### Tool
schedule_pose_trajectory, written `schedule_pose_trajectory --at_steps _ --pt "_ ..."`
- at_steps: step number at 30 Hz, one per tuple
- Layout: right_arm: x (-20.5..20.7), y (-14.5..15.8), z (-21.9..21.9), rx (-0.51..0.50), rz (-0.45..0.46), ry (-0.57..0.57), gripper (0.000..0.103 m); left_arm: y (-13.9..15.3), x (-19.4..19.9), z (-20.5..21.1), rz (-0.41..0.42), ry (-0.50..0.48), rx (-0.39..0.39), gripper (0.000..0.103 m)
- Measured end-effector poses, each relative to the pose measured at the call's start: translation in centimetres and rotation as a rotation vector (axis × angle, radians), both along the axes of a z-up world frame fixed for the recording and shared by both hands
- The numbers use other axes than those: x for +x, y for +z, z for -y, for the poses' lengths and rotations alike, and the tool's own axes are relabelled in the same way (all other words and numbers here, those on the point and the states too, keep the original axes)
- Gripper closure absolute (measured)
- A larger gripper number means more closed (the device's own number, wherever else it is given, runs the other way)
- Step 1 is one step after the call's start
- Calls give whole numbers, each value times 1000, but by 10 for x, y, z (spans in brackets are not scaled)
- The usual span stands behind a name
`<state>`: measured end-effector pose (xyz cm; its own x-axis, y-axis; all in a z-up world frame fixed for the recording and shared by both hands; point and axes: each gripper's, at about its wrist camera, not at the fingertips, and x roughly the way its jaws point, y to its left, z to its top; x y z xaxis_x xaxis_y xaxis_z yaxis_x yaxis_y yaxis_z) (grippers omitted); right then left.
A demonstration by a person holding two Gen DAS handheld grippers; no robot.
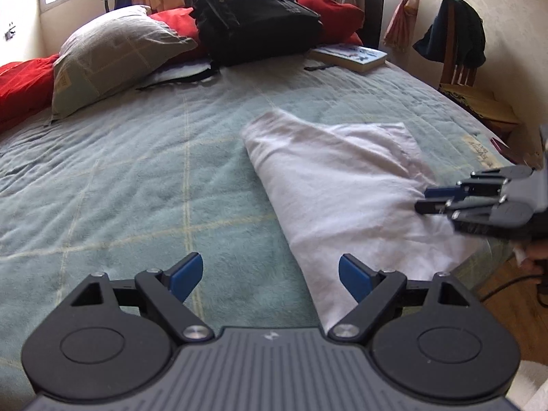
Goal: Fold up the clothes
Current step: 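Open the right tool and lift it off the folded shirt, then hover both open tools over the folded white shirt, inspecting it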
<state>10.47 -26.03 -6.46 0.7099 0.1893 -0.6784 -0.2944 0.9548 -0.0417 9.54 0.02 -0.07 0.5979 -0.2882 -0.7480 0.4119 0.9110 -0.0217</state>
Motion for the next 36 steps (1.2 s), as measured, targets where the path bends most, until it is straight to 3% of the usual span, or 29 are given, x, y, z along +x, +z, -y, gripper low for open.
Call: schedule_pose_trajectory --at_steps 5,7,10,13,17,20,22,28,33,36 --pt "-21 7 17 33 37 21 74 -4 10 8 -27 -24 24 16" --pt "-23 17 16 69 73 40 64 2 17 20 -11 -69 17 16" --pt "-12 15 9 120 73 68 59 11 34 43 6 -155 -37 16" --pt "-1 -1 7 81 14 18 58 8 55 65 -2 -219 -92 16" --pt "1 -9 28 196 -13 24 58 -11 83 88 -47 -278 -171 16" --pt "3 -7 40 256 -32 28 59 -41 106 89 -78 -203 -166 19" --pt "4 -2 46 300 -44 35 58 -47 112 79 -112 -149 -218 20" --pt "41 35 55 391 17 55 52 -21 105 72 -31 -153 -254 14" --pt "101 28 21 317 -43 150 52 -27 113 63 -83 -141 -329 14" --pt "124 4 15 224 -94 94 54 -35 118 59 -113 -124 -335 14"
